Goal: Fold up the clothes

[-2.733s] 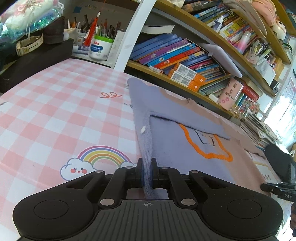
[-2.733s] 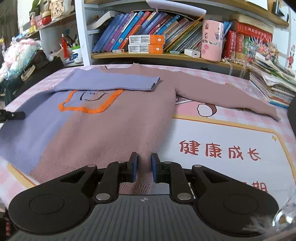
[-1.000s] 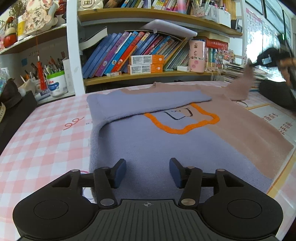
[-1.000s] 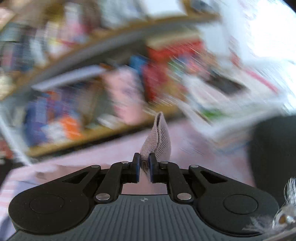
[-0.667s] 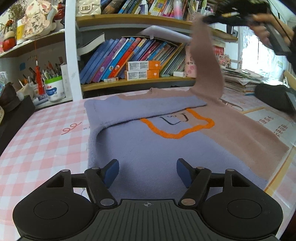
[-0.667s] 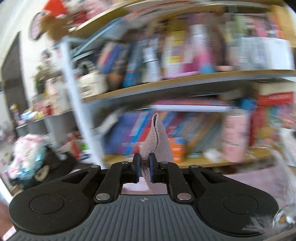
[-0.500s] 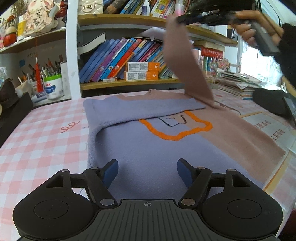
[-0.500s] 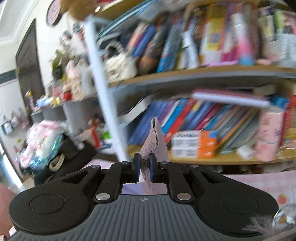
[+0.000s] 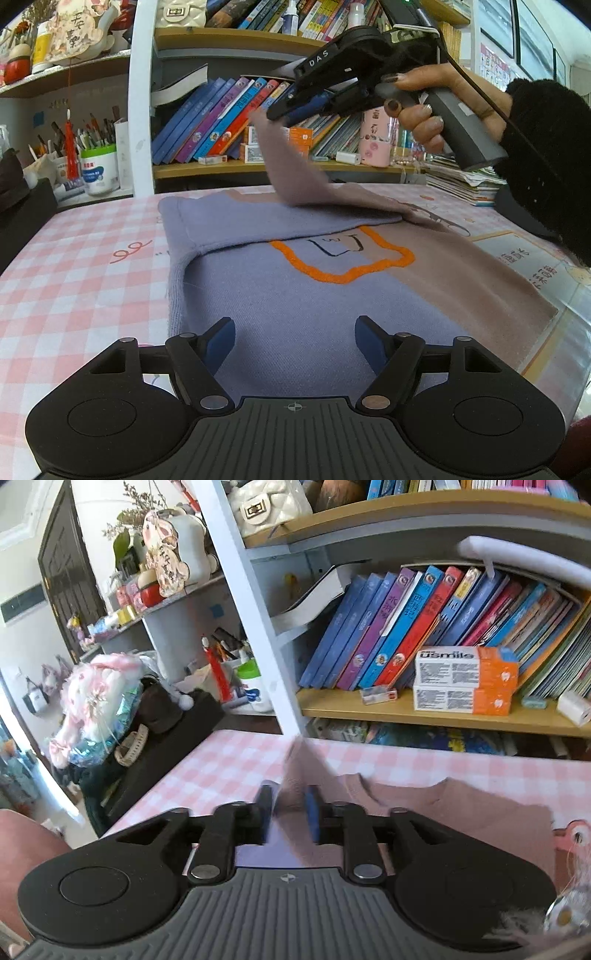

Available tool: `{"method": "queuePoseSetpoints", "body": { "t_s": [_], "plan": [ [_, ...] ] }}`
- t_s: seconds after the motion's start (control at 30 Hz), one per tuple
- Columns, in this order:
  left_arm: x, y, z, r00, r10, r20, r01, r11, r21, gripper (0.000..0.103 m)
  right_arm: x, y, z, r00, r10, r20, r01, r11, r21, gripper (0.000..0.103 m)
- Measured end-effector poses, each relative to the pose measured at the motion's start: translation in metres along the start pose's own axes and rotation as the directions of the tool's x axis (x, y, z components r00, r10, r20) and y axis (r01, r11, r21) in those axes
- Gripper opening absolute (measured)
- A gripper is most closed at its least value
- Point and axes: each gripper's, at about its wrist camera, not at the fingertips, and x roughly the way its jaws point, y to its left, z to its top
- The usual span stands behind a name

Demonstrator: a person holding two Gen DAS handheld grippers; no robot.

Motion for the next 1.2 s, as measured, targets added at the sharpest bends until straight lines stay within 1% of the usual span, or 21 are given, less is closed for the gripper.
{"method": "queuePoseSetpoints", "body": {
  "t_s": [0.07,0.13,0.27,0.3,0.33,0.5,0.6,0.67,0.73,0.8,0.83,0.87,0.9,0.97,1.03,1.17,1.2],
  "plan": [
    [0.0,-0.001,0.0,1.0,0.003,-0.001,-0.003,1.0,0.0,0.074,-0.006,-0.001,-0.003,1.0,0.014,0.007,-0.014,1.0,0.006,0.026],
    [0.0,-0.001,0.0,1.0,0.005,-0.003,-0.005,1.0,0.002,0.074,-0.015,-0.004,-0.008,1.0,0.008,0.003,-0.009,1.0,0.007,0.026],
    [0.0,-0.001,0.0,1.0,0.015,-0.005,-0.015,1.0,0.0,0.074,-0.048,-0.011,-0.033,0.999,-0.036,-0.01,0.036,0.999,-0.002,0.026],
    [0.0,-0.001,0.0,1.0,0.018,-0.003,-0.018,1.0,-0.001,0.074,-0.057,-0.013,-0.041,0.999,-0.049,-0.014,0.049,0.999,-0.006,0.028],
    [-0.001,-0.001,0.0,1.0,0.02,0.002,-0.02,1.0,-0.004,0.074,-0.068,-0.015,-0.052,0.998,-0.062,-0.019,0.062,0.998,-0.008,0.03],
    [-0.007,0.002,-0.001,0.998,0.039,0.043,-0.038,0.999,-0.025,0.073,-0.122,-0.03,-0.115,0.988,-0.146,-0.056,0.147,0.989,0.013,0.033],
    [-0.012,-0.005,0.0,0.996,0.059,0.065,-0.06,0.998,0.016,0.073,-0.156,-0.046,-0.15,0.979,-0.189,-0.083,0.195,0.977,0.083,0.035],
    [-0.019,-0.008,0.003,0.996,0.059,0.073,-0.06,0.998,0.02,0.073,-0.178,-0.056,-0.168,0.974,-0.207,-0.092,0.218,0.967,0.134,0.037],
    [-0.028,-0.006,0.007,0.995,0.069,0.076,-0.069,0.998,-0.012,0.073,-0.196,-0.064,-0.184,0.967,-0.233,-0.099,0.247,0.955,0.164,0.041],
    [-0.038,-0.002,0.01,0.994,0.084,0.074,-0.08,0.995,-0.051,0.072,-0.21,-0.07,-0.198,0.96,-0.259,-0.105,0.274,0.945,0.179,0.041],
    [-0.042,0.001,0.01,0.993,0.093,0.071,-0.088,0.994,-0.071,0.07,-0.217,-0.073,-0.204,0.956,-0.272,-0.108,0.288,0.939,0.186,0.041],
    [-0.046,0.004,0.011,0.993,0.099,0.065,-0.093,0.992,-0.09,0.064,-0.222,-0.075,-0.209,0.955,-0.278,-0.106,0.294,0.936,0.193,0.041],
    [-0.049,0.007,0.01,0.993,0.106,0.055,-0.099,0.989,-0.109,0.063,-0.226,-0.077,-0.214,0.953,-0.283,-0.105,0.299,0.933,0.2,0.041],
    [-0.052,0.012,0.007,0.992,0.124,0.027,-0.118,0.982,-0.147,0.054,-0.232,-0.08,-0.225,0.957,-0.273,-0.102,0.29,0.932,0.22,0.041],
    [-0.052,0.016,0.003,0.99,0.14,-0.006,-0.139,0.973,-0.183,0.049,-0.234,-0.081,-0.232,0.96,-0.261,-0.105,0.278,0.932,0.231,0.041],
    [-0.048,0.023,-0.005,0.989,0.141,-0.053,-0.15,0.955,-0.255,0.048,-0.233,-0.079,-0.239,0.962,-0.254,-0.098,0.269,0.94,0.208,0.04],
    [-0.046,0.026,-0.007,0.989,0.135,-0.063,-0.147,0.95,-0.275,0.048,-0.231,-0.079,-0.239,0.965,-0.243,-0.098,0.259,0.943,0.208,0.035]
  ]
}}
